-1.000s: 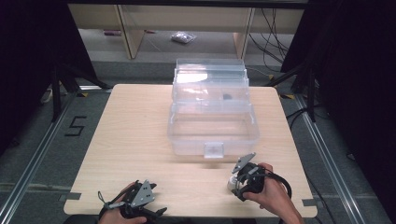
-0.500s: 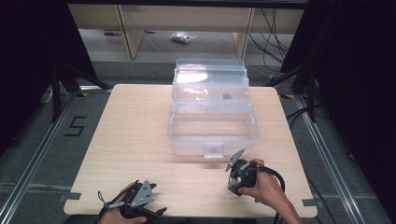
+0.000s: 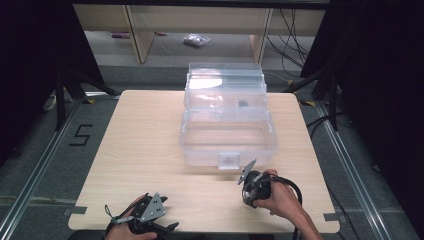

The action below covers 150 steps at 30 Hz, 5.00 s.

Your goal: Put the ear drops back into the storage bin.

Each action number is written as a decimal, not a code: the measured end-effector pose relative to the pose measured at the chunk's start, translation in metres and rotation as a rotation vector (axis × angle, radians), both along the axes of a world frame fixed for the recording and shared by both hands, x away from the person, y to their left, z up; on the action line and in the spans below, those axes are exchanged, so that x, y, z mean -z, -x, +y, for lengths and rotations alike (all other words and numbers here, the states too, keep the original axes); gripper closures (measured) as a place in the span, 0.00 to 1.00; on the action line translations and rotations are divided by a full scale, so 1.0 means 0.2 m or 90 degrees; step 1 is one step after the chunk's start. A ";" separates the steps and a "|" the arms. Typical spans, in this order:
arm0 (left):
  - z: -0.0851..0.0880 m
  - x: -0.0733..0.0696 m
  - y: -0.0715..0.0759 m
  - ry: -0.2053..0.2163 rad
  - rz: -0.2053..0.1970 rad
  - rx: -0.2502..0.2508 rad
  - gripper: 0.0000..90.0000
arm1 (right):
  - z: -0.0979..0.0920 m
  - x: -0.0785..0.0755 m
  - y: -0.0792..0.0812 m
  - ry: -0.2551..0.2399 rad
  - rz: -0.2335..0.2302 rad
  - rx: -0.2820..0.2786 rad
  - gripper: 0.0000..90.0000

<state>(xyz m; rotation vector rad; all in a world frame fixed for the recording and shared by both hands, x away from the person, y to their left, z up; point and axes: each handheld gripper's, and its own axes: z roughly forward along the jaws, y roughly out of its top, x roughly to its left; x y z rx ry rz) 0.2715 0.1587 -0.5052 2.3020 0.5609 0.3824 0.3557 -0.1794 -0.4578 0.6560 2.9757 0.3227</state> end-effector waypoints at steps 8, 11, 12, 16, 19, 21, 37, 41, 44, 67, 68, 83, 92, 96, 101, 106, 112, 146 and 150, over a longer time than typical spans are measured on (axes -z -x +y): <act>0.00 0.00 0.00 0.000 0.000 0.000 0.17 | 0.01 -0.01 -0.01 0.019 -0.001 -0.003 0.67; 0.00 0.00 0.00 0.000 0.000 0.000 0.17 | 0.01 -0.03 -0.01 0.018 -0.002 0.008 0.67; 0.00 0.00 0.00 0.000 0.000 0.000 0.17 | 0.01 -0.04 -0.01 0.012 -0.001 0.002 0.67; 0.00 0.00 0.00 0.001 -0.005 0.006 0.17 | -0.01 -0.08 -0.03 0.000 -0.013 -0.001 0.67; 0.00 0.00 0.00 0.000 -0.006 0.006 0.17 | -0.02 -0.10 -0.03 0.000 -0.020 0.011 0.67; 0.00 0.00 0.00 0.001 0.000 -0.001 0.17 | -0.02 -0.12 -0.04 0.009 -0.013 0.018 0.67; 0.00 0.00 0.00 -0.005 -0.001 0.001 0.17 | -0.07 -0.25 -0.10 -0.021 -0.028 0.027 0.67; 0.00 0.00 0.00 -0.005 0.000 0.002 0.17 | -0.08 -0.29 -0.11 -0.019 -0.026 0.028 0.67; 0.00 0.00 -0.01 -0.009 -0.007 0.010 0.17 | -0.08 -0.32 -0.12 -0.018 -0.025 0.030 0.67; 0.00 0.00 -0.01 -0.008 -0.007 0.010 0.17 | -0.13 -0.56 -0.24 -0.009 -0.030 0.067 0.67; 0.00 0.00 -0.01 -0.008 -0.007 0.009 0.17 | -0.13 -0.57 -0.24 -0.009 -0.034 0.065 0.67; 0.00 0.00 -0.01 -0.006 -0.001 0.001 0.17 | -0.17 -0.65 -0.39 -0.011 -0.039 0.099 0.67; 0.00 0.00 -0.01 -0.008 -0.003 0.004 0.17 | -0.17 -0.66 -0.48 -0.012 -0.034 0.112 0.67; 0.00 0.00 0.00 0.004 -0.002 0.007 0.17 | -0.17 -0.66 -0.51 -0.008 -0.031 0.127 0.67; 0.00 0.00 0.00 -0.007 -0.003 0.005 0.17 | -0.16 -0.64 -0.57 -0.008 -0.026 0.138 0.67; 0.00 0.00 0.00 -0.002 0.002 0.004 0.17 | -0.15 -0.60 -0.62 0.001 -0.017 0.150 0.67; 0.00 0.00 -0.01 0.000 0.007 0.006 0.17 | -0.17 -0.56 -0.68 0.014 -0.009 0.168 0.67; 0.00 0.00 -0.01 0.003 -0.002 0.011 0.17 | -0.13 -0.27 -0.84 0.064 0.044 0.228 0.67; 0.00 0.00 0.00 0.006 0.009 0.004 0.17 | -0.13 -0.26 -0.86 0.073 0.050 0.232 0.67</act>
